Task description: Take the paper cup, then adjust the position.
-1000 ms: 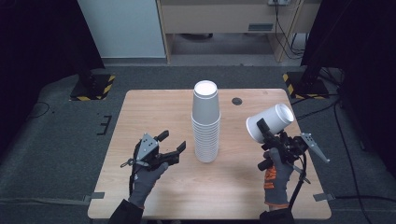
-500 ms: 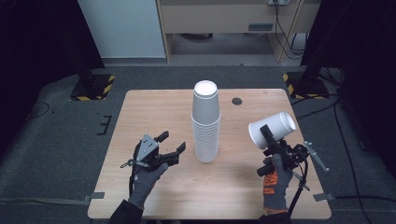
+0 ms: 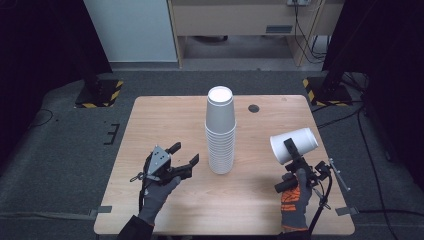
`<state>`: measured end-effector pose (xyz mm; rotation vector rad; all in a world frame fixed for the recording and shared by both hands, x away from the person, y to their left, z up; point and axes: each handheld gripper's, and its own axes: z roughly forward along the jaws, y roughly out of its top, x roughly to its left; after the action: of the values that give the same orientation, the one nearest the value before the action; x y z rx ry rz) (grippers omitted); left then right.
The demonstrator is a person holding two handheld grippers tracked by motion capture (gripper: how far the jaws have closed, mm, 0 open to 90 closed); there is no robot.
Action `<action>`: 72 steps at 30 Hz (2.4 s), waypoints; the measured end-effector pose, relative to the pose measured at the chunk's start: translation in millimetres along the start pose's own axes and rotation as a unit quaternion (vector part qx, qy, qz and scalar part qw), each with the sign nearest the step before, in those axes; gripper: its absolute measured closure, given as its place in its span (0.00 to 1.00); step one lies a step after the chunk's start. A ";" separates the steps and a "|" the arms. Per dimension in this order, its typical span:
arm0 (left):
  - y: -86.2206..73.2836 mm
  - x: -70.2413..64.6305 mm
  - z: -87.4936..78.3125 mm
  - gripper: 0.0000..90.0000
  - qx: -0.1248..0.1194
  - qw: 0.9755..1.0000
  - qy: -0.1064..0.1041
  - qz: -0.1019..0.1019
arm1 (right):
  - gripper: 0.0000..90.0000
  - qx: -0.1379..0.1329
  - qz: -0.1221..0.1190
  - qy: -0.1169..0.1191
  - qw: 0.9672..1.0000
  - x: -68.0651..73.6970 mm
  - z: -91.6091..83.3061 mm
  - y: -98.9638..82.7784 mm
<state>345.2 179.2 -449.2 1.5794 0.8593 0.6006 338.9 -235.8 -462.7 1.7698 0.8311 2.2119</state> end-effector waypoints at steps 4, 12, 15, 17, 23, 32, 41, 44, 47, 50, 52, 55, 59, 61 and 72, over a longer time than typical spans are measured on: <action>-1.7 -2.8 -0.6 0.21 -0.004 1.000 -0.001 0.003 | 0.18 -0.004 0.013 -0.006 1.000 -4.1 -2.3 -0.9; -5.6 -15.7 -5.3 0.26 -0.030 0.999 -0.001 0.021 | 0.18 -0.009 0.052 -0.011 0.999 -9.0 -6.6 -6.5; -4.4 -22.6 -7.0 0.32 -0.037 0.999 -0.004 0.029 | 0.18 -0.015 0.051 -0.021 0.998 -8.3 -8.6 -7.1; -4.3 -27.7 -7.5 0.32 -0.038 0.999 -0.013 0.026 | 0.18 -0.016 0.053 -0.023 0.998 -7.8 -9.1 -7.0; -10.5 -44.1 -5.5 0.35 -0.027 0.999 -0.038 0.028 | 0.18 -0.013 0.063 -0.024 0.998 -8.7 -10.9 -10.4; -13.0 -66.3 2.5 0.37 -0.023 0.996 -0.073 0.040 | 0.18 -0.006 0.076 -0.025 0.997 -9.0 -11.2 -16.3; -5.6 -85.2 25.1 0.40 -0.027 0.994 -0.097 0.049 | 0.18 -0.008 0.099 -0.026 0.995 -7.4 -14.2 -17.4; -5.1 -91.5 32.3 0.40 -0.029 0.993 -0.106 0.052 | 0.18 -0.006 0.109 -0.027 0.994 -8.4 -15.5 -19.2; -4.6 -96.4 38.6 0.40 -0.027 0.992 -0.113 0.055 | 0.18 -0.005 0.119 -0.027 0.993 -9.7 -16.3 -21.6; -3.9 -99.6 44.4 0.40 -0.028 0.991 -0.118 0.053 | 0.18 -0.006 0.123 -0.027 0.992 -10.1 -15.9 -22.9; -3.8 -101.8 48.7 0.40 -0.026 0.991 -0.122 0.054 | 0.18 -0.005 0.124 -0.027 0.992 -10.3 -15.8 -23.4; -3.9 -104.9 54.9 0.40 -0.024 0.990 -0.124 0.056 | 0.18 -0.002 0.129 -0.025 0.991 -9.5 -16.2 -23.9; -5.2 -107.7 62.4 0.40 -0.021 0.990 -0.129 0.054 | 0.18 0.000 0.130 -0.024 0.991 -9.0 -17.1 -23.9; -6.1 -109.0 66.2 0.40 -0.021 0.990 -0.130 0.054 | 0.18 0.000 0.131 -0.023 0.991 -9.3 -17.7 -23.7; -11.5 -116.2 92.5 0.40 -0.014 0.988 -0.147 0.052 | 0.18 0.005 0.143 -0.024 0.989 -12.4 -19.7 -26.5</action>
<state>345.5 31.4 -468.3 1.6445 0.5477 0.4366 318.6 -225.8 -489.8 2.0513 0.6117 2.3261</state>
